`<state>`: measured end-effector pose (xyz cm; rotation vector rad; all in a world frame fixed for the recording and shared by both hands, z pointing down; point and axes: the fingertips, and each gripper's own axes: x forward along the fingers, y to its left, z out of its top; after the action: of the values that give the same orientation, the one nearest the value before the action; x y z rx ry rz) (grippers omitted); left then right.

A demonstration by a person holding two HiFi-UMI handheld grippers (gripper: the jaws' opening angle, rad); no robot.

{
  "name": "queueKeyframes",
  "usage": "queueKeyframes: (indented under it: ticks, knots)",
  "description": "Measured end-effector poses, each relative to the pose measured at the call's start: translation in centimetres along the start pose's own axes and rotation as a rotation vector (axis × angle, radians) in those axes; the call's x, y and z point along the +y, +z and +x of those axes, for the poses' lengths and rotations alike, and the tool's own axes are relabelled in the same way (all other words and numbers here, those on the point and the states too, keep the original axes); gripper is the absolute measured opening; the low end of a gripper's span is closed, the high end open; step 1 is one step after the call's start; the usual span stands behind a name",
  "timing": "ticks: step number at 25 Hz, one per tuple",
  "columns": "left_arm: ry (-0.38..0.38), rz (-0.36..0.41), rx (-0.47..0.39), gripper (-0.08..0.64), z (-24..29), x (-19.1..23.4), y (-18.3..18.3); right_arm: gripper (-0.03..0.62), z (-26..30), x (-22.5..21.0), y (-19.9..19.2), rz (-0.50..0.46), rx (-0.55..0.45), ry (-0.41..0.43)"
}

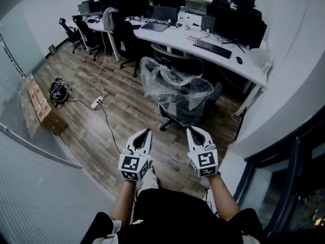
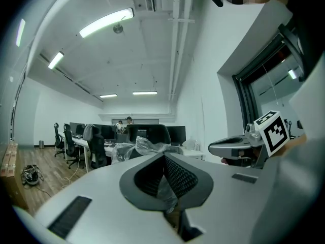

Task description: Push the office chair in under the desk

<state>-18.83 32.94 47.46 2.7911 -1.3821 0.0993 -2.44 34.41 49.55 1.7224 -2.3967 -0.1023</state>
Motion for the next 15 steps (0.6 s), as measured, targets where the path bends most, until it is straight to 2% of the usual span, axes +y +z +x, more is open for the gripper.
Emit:
queueKeyframes:
  ticks: [15]
  knots:
    - [-0.102, -0.011, 0.003, 0.015, 12.5, 12.6, 2.4, 0.025, 15.7, -2.9, 2.6, 0.008, 0.037, -0.096]
